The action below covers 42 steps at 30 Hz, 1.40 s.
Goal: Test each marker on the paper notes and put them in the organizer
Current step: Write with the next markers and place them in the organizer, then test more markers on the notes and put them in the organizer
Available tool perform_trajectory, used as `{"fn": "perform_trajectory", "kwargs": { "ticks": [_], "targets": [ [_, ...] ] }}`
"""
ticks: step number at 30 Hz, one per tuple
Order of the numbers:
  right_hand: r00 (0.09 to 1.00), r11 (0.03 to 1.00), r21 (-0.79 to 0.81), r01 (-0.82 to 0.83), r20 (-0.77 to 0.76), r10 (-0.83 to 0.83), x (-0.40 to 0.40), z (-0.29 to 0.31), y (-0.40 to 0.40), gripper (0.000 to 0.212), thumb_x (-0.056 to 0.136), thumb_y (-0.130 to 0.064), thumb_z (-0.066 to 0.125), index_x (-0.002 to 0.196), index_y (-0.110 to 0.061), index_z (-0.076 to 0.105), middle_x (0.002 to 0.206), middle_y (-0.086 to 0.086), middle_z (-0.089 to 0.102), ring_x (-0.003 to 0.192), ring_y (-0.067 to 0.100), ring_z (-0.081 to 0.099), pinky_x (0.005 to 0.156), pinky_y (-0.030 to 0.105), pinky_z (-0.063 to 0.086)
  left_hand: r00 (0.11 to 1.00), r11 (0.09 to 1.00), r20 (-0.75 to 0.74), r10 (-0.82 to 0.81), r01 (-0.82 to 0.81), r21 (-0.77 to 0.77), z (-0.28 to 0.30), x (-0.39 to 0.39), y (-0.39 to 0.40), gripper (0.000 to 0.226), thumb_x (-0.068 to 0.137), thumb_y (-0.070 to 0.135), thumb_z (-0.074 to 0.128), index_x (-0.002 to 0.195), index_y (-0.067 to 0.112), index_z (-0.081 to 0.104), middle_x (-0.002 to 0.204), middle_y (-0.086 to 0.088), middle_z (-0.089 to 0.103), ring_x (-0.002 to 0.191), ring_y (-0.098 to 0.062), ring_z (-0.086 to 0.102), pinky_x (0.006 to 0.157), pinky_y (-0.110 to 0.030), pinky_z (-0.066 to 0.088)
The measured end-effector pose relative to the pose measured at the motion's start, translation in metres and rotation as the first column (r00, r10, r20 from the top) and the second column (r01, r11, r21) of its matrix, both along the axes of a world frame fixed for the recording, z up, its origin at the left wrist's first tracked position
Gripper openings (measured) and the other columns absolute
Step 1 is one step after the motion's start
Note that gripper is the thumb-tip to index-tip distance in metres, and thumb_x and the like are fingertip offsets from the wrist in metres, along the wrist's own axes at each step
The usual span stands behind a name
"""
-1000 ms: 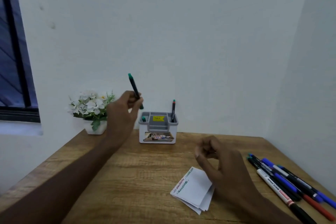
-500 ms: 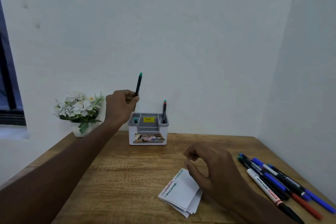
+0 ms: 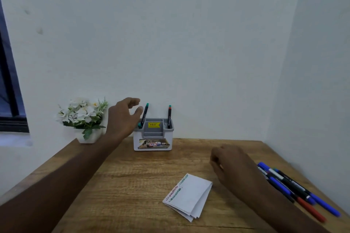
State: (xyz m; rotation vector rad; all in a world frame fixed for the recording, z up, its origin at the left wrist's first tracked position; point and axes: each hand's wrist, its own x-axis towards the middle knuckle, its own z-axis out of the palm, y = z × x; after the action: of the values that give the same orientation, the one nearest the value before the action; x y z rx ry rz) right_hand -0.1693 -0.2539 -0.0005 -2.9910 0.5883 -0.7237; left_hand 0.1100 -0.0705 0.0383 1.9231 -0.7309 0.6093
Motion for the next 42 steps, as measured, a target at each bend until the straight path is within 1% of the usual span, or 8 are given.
{"fn": "perform_trajectory", "kwargs": {
  "ticks": [5,8,15,24,28,32,35,42],
  "targets": [
    [0.943,0.952,-0.110,0.287,-0.142,-0.301,-0.011,0.015,-0.024,0.012,0.102,-0.020,0.058,0.097,-0.022,0.069,0.108,0.004,0.070,0.098,0.025,0.073,0.072,0.031,0.052,0.928,0.978,0.316,-0.197,0.163,0.132,-0.033,-0.060,0.021,0.024,0.090,0.014,0.076,0.108,0.029,0.070,0.103,0.017,0.068,0.097,-0.009,0.061,0.078,-0.023,0.044],
    [0.917,0.930,-0.105,0.352,-0.161,-0.366,-0.021,0.016,-0.035,0.006,0.101,-0.021,0.063,0.096,-0.021,0.067,0.108,0.004,0.066,0.094,0.025,0.072,0.072,0.033,0.053,0.888,0.867,0.173,-0.427,0.347,0.358,-0.063,-0.094,0.017,0.028,0.089,0.028,0.079,0.110,0.040,0.066,0.110,0.026,0.064,0.105,0.002,0.058,0.084,-0.022,0.050],
    [0.853,0.888,-0.131,0.442,-0.244,-0.461,-0.035,0.019,-0.057,0.020,0.092,-0.036,0.076,0.089,-0.024,0.059,0.089,-0.001,0.047,0.081,0.021,0.059,0.072,0.032,0.050,0.757,0.679,0.008,-0.654,0.582,0.447,-0.082,-0.116,0.005,0.020,0.100,0.053,0.061,0.116,0.043,0.066,0.116,0.031,0.063,0.111,0.001,0.059,0.090,-0.030,0.051],
    [0.833,0.894,-0.116,0.433,-0.328,-0.446,-0.032,0.017,-0.054,0.041,0.084,-0.038,0.079,0.068,-0.027,0.042,0.080,-0.005,0.041,0.075,0.018,0.057,0.069,0.032,0.054,0.742,0.614,-0.057,-0.668,0.593,0.520,-0.088,-0.110,0.000,0.019,0.099,0.048,0.064,0.118,0.043,0.066,0.121,0.029,0.059,0.117,0.004,0.053,0.097,-0.028,0.049],
    [0.881,0.930,-0.057,0.364,-0.302,-0.364,-0.024,0.014,-0.043,0.022,0.083,-0.037,0.079,0.077,-0.025,0.062,0.092,0.000,0.066,0.080,0.018,0.065,0.070,0.031,0.058,0.751,0.612,-0.072,-0.657,0.586,0.531,-0.085,-0.111,0.001,0.018,0.100,0.046,0.064,0.118,0.042,0.067,0.120,0.028,0.060,0.116,0.004,0.054,0.096,-0.028,0.050],
    [0.971,0.974,0.066,0.218,-0.118,-0.209,-0.015,0.002,-0.031,0.012,0.088,-0.037,0.082,0.092,-0.026,0.077,0.094,-0.007,0.076,0.096,0.015,0.072,0.087,0.037,0.061,0.752,0.606,-0.085,-0.654,0.588,0.535,-0.085,-0.113,0.002,0.018,0.100,0.043,0.066,0.118,0.041,0.067,0.119,0.027,0.061,0.114,0.004,0.055,0.094,-0.027,0.051],
    [0.982,0.981,0.049,0.188,0.006,-0.188,-0.013,0.000,-0.027,0.028,0.090,-0.055,0.079,0.099,-0.029,0.074,0.089,-0.011,0.074,0.092,0.011,0.069,0.084,0.035,0.060,0.760,0.609,-0.092,-0.643,0.580,0.541,-0.084,-0.115,0.001,0.019,0.100,0.043,0.066,0.118,0.041,0.067,0.119,0.028,0.061,0.113,0.005,0.054,0.095,-0.025,0.051],
    [0.913,0.974,0.024,0.226,-0.354,-0.203,-0.016,-0.002,-0.030,0.033,0.092,-0.050,0.077,0.088,-0.018,0.081,0.083,-0.003,0.078,0.076,0.009,0.071,0.073,0.029,0.062,0.760,0.606,-0.105,-0.641,0.586,0.539,-0.085,-0.115,-0.001,0.020,0.100,0.043,0.066,0.119,0.040,0.067,0.121,0.026,0.061,0.114,0.005,0.055,0.096,-0.026,0.051]
  ]
}}
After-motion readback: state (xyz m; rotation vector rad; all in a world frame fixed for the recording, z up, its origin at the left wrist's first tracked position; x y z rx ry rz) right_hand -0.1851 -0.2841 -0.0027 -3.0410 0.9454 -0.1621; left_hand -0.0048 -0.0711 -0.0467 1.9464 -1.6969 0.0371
